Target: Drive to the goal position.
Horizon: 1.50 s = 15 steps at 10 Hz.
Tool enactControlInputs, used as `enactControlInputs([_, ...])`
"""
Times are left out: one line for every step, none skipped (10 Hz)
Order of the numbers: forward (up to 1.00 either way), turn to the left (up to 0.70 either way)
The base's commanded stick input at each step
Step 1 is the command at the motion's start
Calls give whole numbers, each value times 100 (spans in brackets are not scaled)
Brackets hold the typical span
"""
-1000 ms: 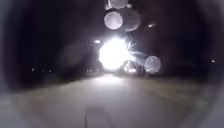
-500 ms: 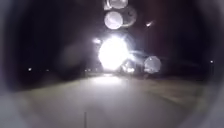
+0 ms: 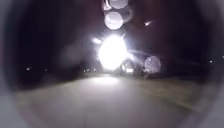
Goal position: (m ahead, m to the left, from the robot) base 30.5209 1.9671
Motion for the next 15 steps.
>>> enactControlInputs([100, 0])
enactControlInputs([100, 20])
enactControlInputs([100, 39])
enactControlInputs([100, 40])
enactControlInputs([100, 40])
enactControlInputs([100, 40])
enactControlInputs([100, 37])
enactControlInputs([100, 5])
enactControlInputs([100, 0])
enactControlInputs([100, 0])
enactControlInputs([100, 0])
enactControlInputs([100, 0])
enactControlInputs([100, 0])
enactControlInputs([100, 0])
enactControlInputs([100, 0])
